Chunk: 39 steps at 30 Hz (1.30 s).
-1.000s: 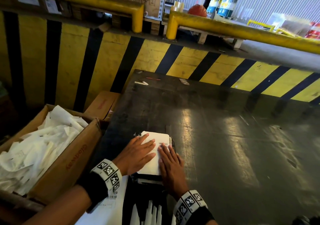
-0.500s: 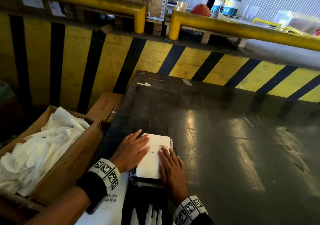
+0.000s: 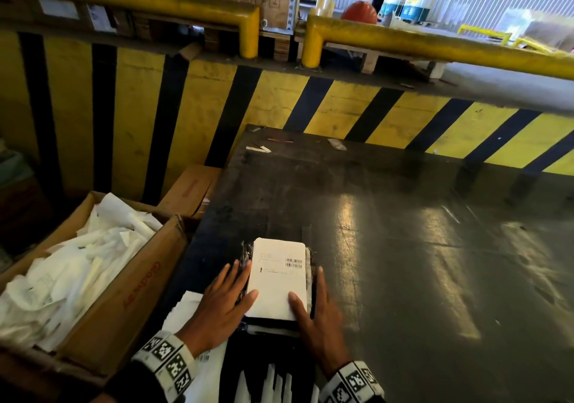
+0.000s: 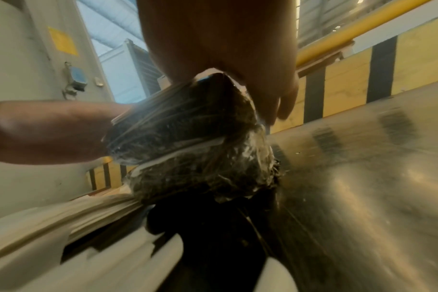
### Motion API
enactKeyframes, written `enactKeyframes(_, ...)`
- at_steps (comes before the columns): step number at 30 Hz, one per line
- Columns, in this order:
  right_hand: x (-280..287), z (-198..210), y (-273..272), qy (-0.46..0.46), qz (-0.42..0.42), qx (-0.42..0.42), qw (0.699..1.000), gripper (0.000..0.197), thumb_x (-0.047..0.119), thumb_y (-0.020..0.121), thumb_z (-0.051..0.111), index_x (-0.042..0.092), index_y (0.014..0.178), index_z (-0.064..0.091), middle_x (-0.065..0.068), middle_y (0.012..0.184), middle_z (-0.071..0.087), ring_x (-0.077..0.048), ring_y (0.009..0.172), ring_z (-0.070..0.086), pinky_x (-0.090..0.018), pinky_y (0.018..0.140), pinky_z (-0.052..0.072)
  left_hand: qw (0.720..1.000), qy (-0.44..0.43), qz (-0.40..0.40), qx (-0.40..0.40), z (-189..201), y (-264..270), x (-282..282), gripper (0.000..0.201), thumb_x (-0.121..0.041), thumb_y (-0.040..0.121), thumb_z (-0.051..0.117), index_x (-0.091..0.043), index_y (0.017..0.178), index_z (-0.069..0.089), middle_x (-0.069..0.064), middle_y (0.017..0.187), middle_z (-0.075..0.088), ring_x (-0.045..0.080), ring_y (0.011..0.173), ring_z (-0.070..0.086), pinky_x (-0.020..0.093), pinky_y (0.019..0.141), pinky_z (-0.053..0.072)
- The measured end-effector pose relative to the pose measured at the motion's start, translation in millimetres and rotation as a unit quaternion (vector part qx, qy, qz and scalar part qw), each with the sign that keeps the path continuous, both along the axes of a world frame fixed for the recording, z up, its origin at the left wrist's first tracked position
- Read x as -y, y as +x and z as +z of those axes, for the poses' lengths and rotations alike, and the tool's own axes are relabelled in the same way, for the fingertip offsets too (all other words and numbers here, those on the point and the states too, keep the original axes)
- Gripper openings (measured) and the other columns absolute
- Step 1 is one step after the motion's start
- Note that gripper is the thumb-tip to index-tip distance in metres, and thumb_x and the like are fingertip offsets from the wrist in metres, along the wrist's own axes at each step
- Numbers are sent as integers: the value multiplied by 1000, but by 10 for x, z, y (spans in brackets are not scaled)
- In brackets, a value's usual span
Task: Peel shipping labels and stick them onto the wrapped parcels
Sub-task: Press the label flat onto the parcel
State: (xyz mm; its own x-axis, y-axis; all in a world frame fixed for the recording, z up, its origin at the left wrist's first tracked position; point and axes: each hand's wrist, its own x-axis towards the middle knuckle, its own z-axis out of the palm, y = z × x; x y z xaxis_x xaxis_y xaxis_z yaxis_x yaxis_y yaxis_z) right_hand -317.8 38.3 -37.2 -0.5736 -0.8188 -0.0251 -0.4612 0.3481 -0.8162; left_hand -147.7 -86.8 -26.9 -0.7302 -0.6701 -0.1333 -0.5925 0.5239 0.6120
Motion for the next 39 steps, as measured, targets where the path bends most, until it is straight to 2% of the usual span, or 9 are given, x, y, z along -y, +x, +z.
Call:
enactKeyframes(6,-94,40,-9,-17,16,47,999,82,69,82,37,32,148,6,4,154,25,-5,130,31,-27,111,24,1000,-5,-15,-5,-20,-121,-115,93,-86,57,-21,-38,136,-22,-8,156,-17,3,139,-23,28,114,-13)
enactKeyframes(12,-307,178,-168,-30,4,126,992,65,28,94,51,26,147,14,23,127,32,16,101,42,10,75,31,999,-2,-37,-23,-64,-270,-250,87,-86,59,-18,-44,136,-20,-16,152,-18,0,139,-21,27,113,-13)
enactKeyframes(15,-321,165,-222,-52,2,173,984,61,38,90,55,42,138,17,23,128,37,12,104,47,-1,84,41,999,3,-37,-34,-90,-256,-254,77,-81,68,-16,-46,136,-16,-21,151,-16,-4,138,-18,25,113,-11)
enactKeyframes(19,-384,191,-271,-63,-21,228,971,65,52,79,63,51,134,28,6,140,47,-16,118,54,-46,100,47,999,34,-5,-11,-209,-134,-245,73,-68,81,-8,-34,146,-7,-14,156,-7,2,142,-7,27,113,-6)
enactKeyframes(23,-570,304,-275,-72,-46,231,969,68,42,81,64,38,140,29,-1,137,50,-21,115,57,-47,96,49,992,-67,-50,89,-325,-97,-229,115,-76,49,-38,-24,148,-9,-6,155,-18,15,145,-10,36,115,-5)
enactKeyframes(26,-808,332,-259,-72,-63,228,969,75,57,69,64,47,135,29,-4,134,53,-28,113,58,-36,83,54,984,-108,-46,132,-323,-129,-259,103,-69,61,-29,-18,148,-9,-2,150,-26,19,146,-10,39,116,-3)
enactKeyframes(31,-1390,478,-281,-134,-120,248,952,53,29,88,61,43,133,37,2,127,57,-23,105,61,-29,69,54,980,-135,-36,143,-263,-163,-307,86,-55,75,-9,-14,150,6,5,159,-4,24,146,-2,45,116,3)
enactKeyframes(36,-2011,638,-430,-168,-150,235,946,53,22,89,61,32,137,41,5,134,55,-16,117,57,-43,101,46,979,-148,-68,123,-164,-360,-636,100,-60,67,-9,-11,148,21,7,158,12,26,146,2,46,116,2)
enactKeyframes(39,-2382,665,-562,-159,-141,243,947,52,20,90,56,34,137,39,8,131,56,-11,109,62,-33,87,55,977,-137,-104,123,-184,-567,-1025,105,-64,61,-13,-15,149,16,2,159,7,22,146,-3,41,116,-3)
